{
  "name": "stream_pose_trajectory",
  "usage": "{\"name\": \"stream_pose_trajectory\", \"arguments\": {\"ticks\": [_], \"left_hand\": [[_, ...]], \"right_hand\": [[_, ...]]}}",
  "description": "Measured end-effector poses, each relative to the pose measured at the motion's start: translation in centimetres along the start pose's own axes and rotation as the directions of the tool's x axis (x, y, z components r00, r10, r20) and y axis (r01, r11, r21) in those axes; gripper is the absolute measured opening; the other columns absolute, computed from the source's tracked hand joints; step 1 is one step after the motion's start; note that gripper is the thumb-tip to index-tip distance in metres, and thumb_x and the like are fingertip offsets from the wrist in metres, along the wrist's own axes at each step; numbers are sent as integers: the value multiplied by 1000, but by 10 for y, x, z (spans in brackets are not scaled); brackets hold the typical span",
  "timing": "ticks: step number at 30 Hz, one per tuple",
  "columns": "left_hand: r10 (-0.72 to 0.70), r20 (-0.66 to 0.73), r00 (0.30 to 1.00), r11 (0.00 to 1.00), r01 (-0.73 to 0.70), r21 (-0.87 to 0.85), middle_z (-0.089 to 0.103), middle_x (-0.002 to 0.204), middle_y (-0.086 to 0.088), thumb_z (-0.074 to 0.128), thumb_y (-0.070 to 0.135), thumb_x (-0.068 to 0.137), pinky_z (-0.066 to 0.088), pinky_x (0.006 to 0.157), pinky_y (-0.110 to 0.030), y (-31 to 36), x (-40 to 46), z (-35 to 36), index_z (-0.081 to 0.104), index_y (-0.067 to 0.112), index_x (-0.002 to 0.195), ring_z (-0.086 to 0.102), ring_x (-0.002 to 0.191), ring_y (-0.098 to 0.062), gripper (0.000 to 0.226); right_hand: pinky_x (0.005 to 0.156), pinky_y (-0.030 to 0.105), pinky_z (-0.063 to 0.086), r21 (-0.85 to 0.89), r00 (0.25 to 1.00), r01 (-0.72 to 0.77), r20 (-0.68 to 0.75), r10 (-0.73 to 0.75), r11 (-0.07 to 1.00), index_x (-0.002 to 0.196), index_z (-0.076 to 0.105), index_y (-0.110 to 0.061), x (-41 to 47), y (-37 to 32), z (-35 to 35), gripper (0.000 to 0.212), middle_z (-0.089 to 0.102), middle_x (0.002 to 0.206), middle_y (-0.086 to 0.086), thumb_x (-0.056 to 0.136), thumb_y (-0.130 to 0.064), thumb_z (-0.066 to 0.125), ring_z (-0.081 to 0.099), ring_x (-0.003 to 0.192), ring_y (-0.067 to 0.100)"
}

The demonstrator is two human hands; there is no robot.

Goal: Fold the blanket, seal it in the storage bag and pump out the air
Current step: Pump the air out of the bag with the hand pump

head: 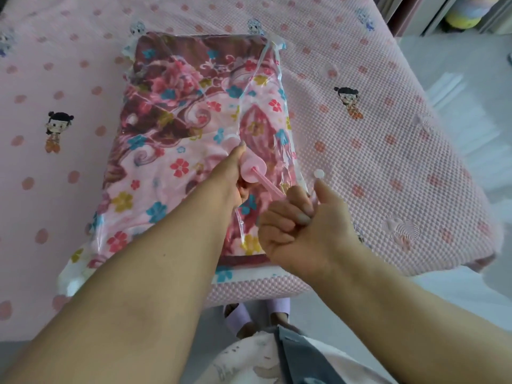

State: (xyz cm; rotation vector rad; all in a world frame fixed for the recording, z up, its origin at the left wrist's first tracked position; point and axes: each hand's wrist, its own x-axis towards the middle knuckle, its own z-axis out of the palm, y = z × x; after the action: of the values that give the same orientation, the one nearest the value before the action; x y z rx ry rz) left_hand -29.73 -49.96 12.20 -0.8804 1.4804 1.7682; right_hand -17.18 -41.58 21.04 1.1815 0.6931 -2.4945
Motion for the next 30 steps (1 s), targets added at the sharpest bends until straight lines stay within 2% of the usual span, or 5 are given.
{"name": "stream_pose_trajectory", "arguments": {"ticks": [5,11,16,23,30], "left_hand": [[-68,237,969,982,107,-156,43,34,4,38,58,94,23,22,-13,7,-14,16,53,10,62,33,22,-4,59],[-3,-28,1000,1000,4,30,47,39,8,60,60,82,21,43,-16,2,3,2,56,23,77,36,37,-5,38],[-24,189,982,997,36,-62,52,44,5,42,61,91,32,34,-8,7,-4,15,65,14,68,44,29,-6,57],[21,-11,1000,1000,-21,20,50,53,6,58,60,83,24,37,-14,0,9,2,57,24,79,38,36,-5,36],[-56,187,981,986,84,-147,49,43,4,49,65,85,29,43,-12,-1,4,13,59,13,54,41,29,-7,61]], "right_hand": [[46,18,11,-227,983,166,-45,-180,960,47,28,-18,48,-22,27,63,18,44,-5,94,-62,26,16,45,11],[48,20,10,-39,999,34,15,-34,999,47,26,-18,-10,0,-2,63,19,45,-5,91,-63,32,19,45,10],[47,19,9,-144,990,124,-46,-132,982,47,28,-19,43,-26,30,63,19,44,-5,92,-64,29,17,40,11],[45,19,10,-76,998,53,19,-52,996,47,24,-18,0,-2,-1,64,17,45,-4,91,-64,31,18,43,10],[45,19,11,-199,972,235,59,-227,952,50,27,-19,43,-16,13,59,19,46,-4,94,-59,31,17,42,11]]}}
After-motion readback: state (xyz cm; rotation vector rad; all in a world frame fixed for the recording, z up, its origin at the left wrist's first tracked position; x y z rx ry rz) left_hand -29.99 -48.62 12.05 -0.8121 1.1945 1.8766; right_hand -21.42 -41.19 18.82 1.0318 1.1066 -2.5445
